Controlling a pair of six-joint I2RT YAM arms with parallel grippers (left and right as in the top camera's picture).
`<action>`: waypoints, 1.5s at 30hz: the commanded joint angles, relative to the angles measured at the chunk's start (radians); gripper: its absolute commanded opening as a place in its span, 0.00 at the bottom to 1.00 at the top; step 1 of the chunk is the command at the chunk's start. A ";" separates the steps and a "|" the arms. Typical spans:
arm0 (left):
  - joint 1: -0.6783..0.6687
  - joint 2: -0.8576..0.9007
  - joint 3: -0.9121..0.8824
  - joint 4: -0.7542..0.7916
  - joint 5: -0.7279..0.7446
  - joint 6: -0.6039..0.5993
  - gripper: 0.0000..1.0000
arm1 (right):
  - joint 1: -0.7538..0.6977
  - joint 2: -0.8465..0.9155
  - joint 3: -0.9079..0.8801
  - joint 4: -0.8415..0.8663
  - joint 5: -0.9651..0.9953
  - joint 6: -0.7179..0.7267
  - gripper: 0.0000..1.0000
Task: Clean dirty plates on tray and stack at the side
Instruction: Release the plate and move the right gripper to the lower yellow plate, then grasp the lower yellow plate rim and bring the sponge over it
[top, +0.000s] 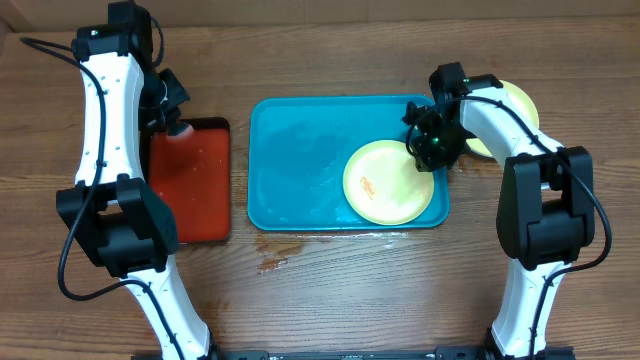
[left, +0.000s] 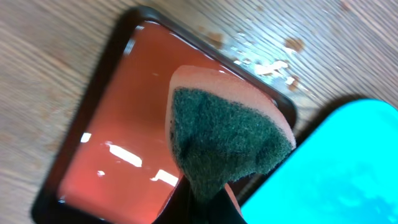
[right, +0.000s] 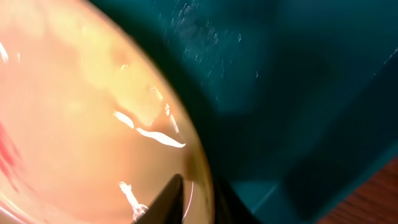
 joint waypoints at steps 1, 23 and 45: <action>0.000 -0.004 -0.005 0.007 0.127 0.066 0.04 | 0.015 0.001 -0.019 0.021 -0.107 0.100 0.13; -0.357 0.009 -0.150 0.116 0.232 0.078 0.04 | 0.173 0.001 -0.032 0.316 -0.105 0.620 0.22; -0.561 0.009 -0.375 0.391 0.227 -0.157 0.04 | 0.174 0.001 -0.032 0.272 -0.046 0.647 0.04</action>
